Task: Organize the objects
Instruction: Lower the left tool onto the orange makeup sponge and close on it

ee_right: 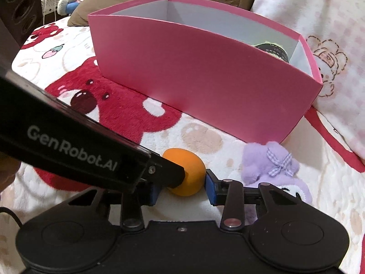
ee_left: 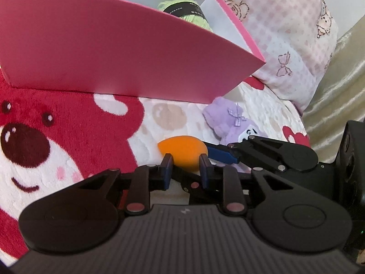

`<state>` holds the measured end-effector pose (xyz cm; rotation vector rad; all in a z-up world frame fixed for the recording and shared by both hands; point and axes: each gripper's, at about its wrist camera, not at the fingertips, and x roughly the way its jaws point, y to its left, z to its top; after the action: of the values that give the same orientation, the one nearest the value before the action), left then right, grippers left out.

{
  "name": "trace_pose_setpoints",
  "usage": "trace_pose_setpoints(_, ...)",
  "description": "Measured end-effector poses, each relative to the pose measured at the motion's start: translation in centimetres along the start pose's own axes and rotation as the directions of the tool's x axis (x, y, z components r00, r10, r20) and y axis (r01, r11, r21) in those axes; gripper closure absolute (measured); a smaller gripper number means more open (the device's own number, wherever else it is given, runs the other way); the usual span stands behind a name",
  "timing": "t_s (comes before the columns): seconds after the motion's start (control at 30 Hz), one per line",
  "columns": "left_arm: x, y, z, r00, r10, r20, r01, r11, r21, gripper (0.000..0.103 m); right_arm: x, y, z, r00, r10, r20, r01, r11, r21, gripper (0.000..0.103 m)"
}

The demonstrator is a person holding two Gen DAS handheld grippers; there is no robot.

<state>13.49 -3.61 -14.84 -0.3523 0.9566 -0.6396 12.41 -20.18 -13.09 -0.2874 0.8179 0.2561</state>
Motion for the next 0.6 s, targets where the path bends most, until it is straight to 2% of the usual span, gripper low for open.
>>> trace_pose_setpoints(0.1, 0.0, -0.2, 0.4, 0.999, -0.024, -0.037, 0.024, 1.0, -0.004, 0.077, -0.1, 0.4, 0.2, 1.0, -0.03, -0.002, 0.03, 0.999, -0.017, 0.06)
trace_pose_setpoints(0.27, -0.2, -0.3, 0.8, 0.998, -0.033, -0.049, 0.033, 0.999, -0.007, 0.074, -0.1, 2.1, 0.2, 0.995, -0.096, 0.019, 0.097, 0.987, -0.127, 0.06)
trace_pose_setpoints(0.43, -0.8, -1.0, 1.1, 0.999, -0.005, -0.05, 0.007, 1.0, 0.029, 0.077, -0.3, 1.9, 0.8, 0.996, -0.085, 0.013, 0.086, 0.99, -0.108, 0.06)
trace_pose_setpoints(0.6, -1.5, -1.7, 1.7, 0.995, 0.011, -0.102, -0.006, 0.999, 0.042, 0.08, -0.8, 2.1, 1.2, 0.996, -0.09, -0.001, 0.089, 0.989, -0.117, 0.06)
